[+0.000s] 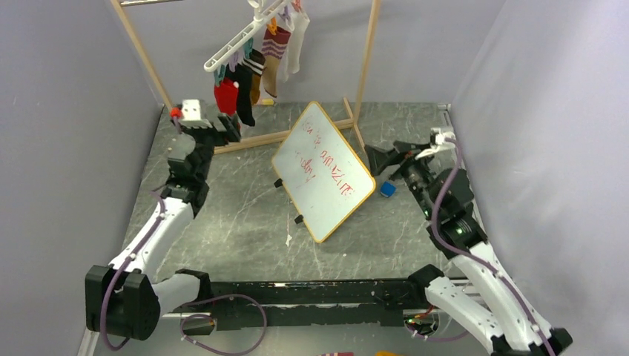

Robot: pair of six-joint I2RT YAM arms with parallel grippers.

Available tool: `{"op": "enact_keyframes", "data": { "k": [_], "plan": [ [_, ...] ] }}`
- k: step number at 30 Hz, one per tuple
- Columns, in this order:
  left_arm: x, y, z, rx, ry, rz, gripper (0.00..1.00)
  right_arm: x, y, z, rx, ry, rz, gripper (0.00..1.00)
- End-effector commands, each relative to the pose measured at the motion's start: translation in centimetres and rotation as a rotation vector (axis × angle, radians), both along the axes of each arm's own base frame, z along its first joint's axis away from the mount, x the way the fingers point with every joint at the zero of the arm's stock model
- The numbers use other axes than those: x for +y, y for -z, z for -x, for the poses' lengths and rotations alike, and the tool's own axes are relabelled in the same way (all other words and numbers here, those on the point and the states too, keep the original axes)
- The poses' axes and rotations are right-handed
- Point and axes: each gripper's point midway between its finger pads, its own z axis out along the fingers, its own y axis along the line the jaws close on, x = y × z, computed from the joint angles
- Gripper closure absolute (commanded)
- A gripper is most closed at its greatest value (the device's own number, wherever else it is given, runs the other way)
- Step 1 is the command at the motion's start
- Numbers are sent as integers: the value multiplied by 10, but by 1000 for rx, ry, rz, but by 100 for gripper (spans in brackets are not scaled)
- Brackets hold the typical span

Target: Remove the socks clipped to the hanger

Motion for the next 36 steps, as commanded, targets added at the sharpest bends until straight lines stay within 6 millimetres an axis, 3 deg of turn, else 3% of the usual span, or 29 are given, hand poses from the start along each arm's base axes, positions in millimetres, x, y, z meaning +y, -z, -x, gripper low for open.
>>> {"op": "enact_keyframes", "data": {
  "k": [1,7,11,13,16,26,36],
  "plan": [
    [-40,36,11,55,134,-5,4,-22,26,32,92,35,-21,2],
    [-74,82,27,153,222,-22,6,-22,63,62,196,-31,-19,0],
    [-102,130,30,254,301,-42,8,-13,106,65,310,-72,10,0],
    [-117,158,33,307,324,-68,10,-9,120,67,335,-93,14,0],
    [-130,184,38,348,332,-88,9,-7,134,68,362,-104,19,0],
    [-141,232,44,430,354,-117,9,19,174,65,432,-224,34,0],
    [-166,273,48,477,461,-91,10,51,203,57,462,-324,36,0]
  ]
}}
